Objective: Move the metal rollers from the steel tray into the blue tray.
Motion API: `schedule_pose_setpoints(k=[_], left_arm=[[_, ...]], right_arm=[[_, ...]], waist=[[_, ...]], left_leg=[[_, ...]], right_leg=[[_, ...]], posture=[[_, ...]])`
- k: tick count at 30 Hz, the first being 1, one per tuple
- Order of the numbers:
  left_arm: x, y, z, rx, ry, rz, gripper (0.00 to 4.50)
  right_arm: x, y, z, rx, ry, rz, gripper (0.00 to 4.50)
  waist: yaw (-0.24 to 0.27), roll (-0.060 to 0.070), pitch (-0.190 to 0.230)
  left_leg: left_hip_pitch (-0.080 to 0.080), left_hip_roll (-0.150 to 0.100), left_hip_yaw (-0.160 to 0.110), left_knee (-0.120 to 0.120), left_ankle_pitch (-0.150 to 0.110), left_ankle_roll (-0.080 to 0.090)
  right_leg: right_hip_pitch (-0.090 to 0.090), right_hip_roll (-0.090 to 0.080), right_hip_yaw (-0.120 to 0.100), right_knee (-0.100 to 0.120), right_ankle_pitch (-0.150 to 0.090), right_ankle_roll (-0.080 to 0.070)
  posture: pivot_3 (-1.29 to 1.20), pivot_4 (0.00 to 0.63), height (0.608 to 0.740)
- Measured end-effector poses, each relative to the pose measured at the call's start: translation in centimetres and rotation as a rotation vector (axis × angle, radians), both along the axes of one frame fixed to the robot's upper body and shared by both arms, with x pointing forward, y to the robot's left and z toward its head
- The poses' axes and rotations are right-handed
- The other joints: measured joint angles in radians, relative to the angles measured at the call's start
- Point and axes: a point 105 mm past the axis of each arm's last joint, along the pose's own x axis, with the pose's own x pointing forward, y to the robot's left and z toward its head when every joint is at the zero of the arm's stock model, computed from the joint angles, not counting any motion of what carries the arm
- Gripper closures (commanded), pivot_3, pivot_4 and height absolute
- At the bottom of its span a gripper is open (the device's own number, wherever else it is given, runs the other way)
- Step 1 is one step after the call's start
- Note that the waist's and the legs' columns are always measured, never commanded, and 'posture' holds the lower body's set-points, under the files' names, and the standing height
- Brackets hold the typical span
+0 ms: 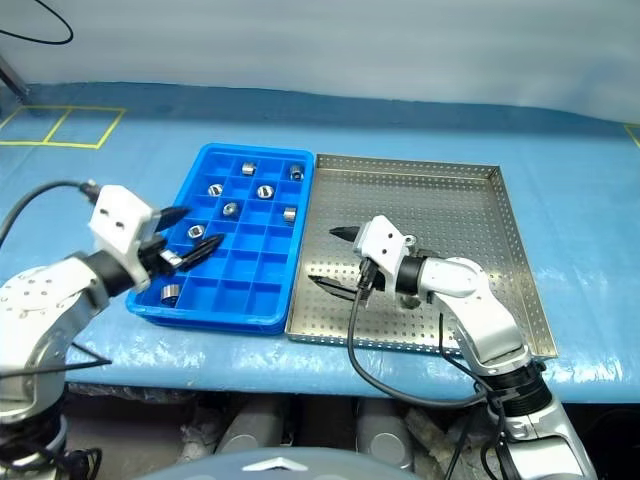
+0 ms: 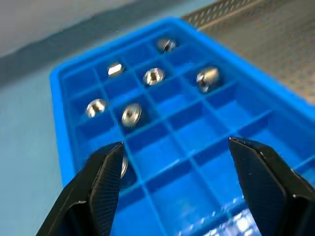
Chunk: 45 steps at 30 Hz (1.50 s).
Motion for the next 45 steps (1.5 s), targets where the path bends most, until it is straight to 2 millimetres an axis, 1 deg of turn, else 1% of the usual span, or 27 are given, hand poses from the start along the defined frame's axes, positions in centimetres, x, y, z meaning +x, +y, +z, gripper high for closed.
schedule_pose_setpoints(k=[1, 3, 5, 6, 7, 9, 12, 15, 17, 22, 27, 31, 37, 44, 45], left_arm=[[1.1, -1.4, 0.2, 0.002, -0.007, -0.059, 0.82], [2.2, -2.7, -0.1, 0.02, 0.003, -0.114, 0.82], [3.7, -4.9, -1.7, 0.067, 0.058, -0.219, 0.82], [3.9, -5.3, -2.2, 0.078, 0.076, -0.241, 0.82], [4.2, -6.2, -3.0, 0.087, 0.102, -0.285, 0.82], [4.9, -8.0, -3.8, 0.108, 0.125, -0.369, 0.82], [5.6, -9.4, -4.0, 0.115, 0.12, -0.432, 0.82], [6.4, -11.4, -3.8, 0.071, 0.108, -0.493, 0.82], [6.6, -12.5, -4.3, 0.076, 0.114, -0.529, 0.82], [7.4, -13.5, -6.2, 0.109, 0.161, -0.552, 0.82], [7.9, -14.2, -7.9, 0.177, 0.193, -0.568, 0.82], [8.0, -14.3, -9.1, 0.214, 0.219, -0.566, 0.82], [8.1, -14.4, -9.8, 0.244, 0.229, -0.57, 0.82], [8.2, -14.3, -10.7, 0.286, 0.246, -0.56, 0.82], [8.1, -14.3, -10.8, 0.29, 0.248, -0.56, 1.19]], right_arm=[[0.2, -0.7, -0.1, -0.023, -0.007, -0.029, 0.0], [0.4, -1.2, 0.0, -0.039, -0.02, -0.058, 0.0], [0.3, -2.1, -0.3, -0.053, -0.019, -0.1, 0.0], [0.3, -2.1, -0.3, -0.055, -0.018, -0.102, 0.0], [0.2, -2.5, -0.4, -0.057, -0.015, -0.121, 0.0], [-0.2, -2.9, -0.6, -0.059, -0.009, -0.143, 0.0], [-0.6, -3.1, -0.6, -0.056, -0.008, -0.165, 0.0], [-1.3, -3.4, -1.0, -0.052, 0.003, -0.192, 0.0], [-1.6, -3.7, -1.1, -0.049, 0.005, -0.217, 0.0], [-1.8, -4.1, -1.0, -0.047, 0.002, -0.247, 0.0], [-1.7, -4.2, -1.0, -0.044, -0.002, -0.261, 0.0], [-1.8, -4.2, -1.0, -0.043, 0.0, -0.263, 0.0], [-1.8, -4.1, -1.0, -0.04, -0.001, -0.267, 0.0], [-1.8, -4.1, -1.0, -0.036, 0.0, -0.266, 0.0], [-1.8, -4.1, -1.0, -0.035, 0.001, -0.265, 0.0]], waist=[[0.001, 0.0, 0.0], [-0.007, 0.0, 0.0], [-0.016, 0.0, 0.0], [-0.024, 0.0, 0.0], [-0.03, 0.0, 0.0], [-0.04, 0.0, 0.0], [-0.063, 0.0, 0.0], [-0.075, 0.0, 0.0], [-0.087, 0.0, 0.0], [-0.131, 0.0, 0.0], [-0.172, 0.0, 0.0], [-0.195, 0.0, 0.0], [-0.22, 0.0, 0.0], [-0.228, 0.0, 0.0], [-0.228, 0.0, 0.0]], left_leg=[[0.0, -0.001, 0.0, 0.0, 0.0, 0.0], [0.001, -0.001, 0.001, 0.0, 0.0, 0.0], [0.0, -0.002, 0.001, 0.0, 0.0, 0.001], [0.0, -0.002, 0.002, 0.0, -0.001, 0.002], [0.0, -0.001, 0.002, 0.0, -0.001, 0.002], [-0.003, -0.001, 0.003, 0.0, -0.001, 0.002], [-0.003, -0.001, 0.004, 0.0, -0.001, 0.002], [-0.003, -0.001, 0.004, 0.001, -0.002, 0.005], [-0.002, -0.002, 0.005, 0.001, -0.003, 0.005], [-0.001, -0.002, 0.009, 0.002, -0.003, 0.007], [-0.001, -0.002, 0.011, 0.003, -0.003, 0.008], [-0.001, -0.002, 0.011, 0.003, -0.004, 0.009], [-0.001, -0.002, 0.012, 0.003, -0.004, 0.009], [-0.001, -0.002, 0.012, 0.003, -0.004, 0.009], [-0.001, -0.002, 0.012, 0.004, -0.004, 0.009]], right_leg=[[0.001, 0.0, 0.0, 0.0, 0.0, 0.0], [0.001, 0.0, 0.001, 0.0, 0.0, 0.0], [0.001, 0.0, 0.001, -0.001, 0.0, 0.0], [0.0, 0.0, 0.002, -0.001, 0.0, 0.0], [-0.001, 0.0, 0.003, -0.001, 0.0, 0.0], [-0.003, 0.0, 0.003, -0.001, 0.0, 0.0], [-0.004, 0.0, 0.004, -0.001, 0.0, 0.001], [-0.004, 0.0, 0.005, -0.001, 0.0, 0.002], [-0.003, 0.0, 0.007, -0.001, 0.001, 0.003], [-0.003, 0.001, 0.012, -0.001, -0.001, 0.011], [-0.003, 0.001, 0.014, -0.001, 0.0, 0.014], [-0.003, 0.002, 0.015, -0.001, 0.0, 0.014], [-0.003, 0.002, 0.016, -0.001, 0.0, 0.015], [-0.003, 0.002, 0.016, -0.001, 0.0, 0.015], [-0.003, 0.002, 0.016, -0.001, 0.0, 0.015]], posture=[[-0.06, 0.15, 0.74], [-0.09, 0.15, 0.74], [-0.12, 0.15, 0.74], [-0.14, 0.15, 0.74], [-0.15, 0.15, 0.74], [-0.19, 0.15, 0.74], [-0.23, 0.15, 0.74], [-0.27, 0.15, 0.74], [-0.28, 0.15, 0.74], [-0.3, 0.15, 0.74], [-0.31, 0.15, 0.74], [-0.31, 0.15, 0.74], [-0.31, 0.15, 0.74], [-0.3, 0.15, 0.74], [-0.3, 0.15, 0.74]])
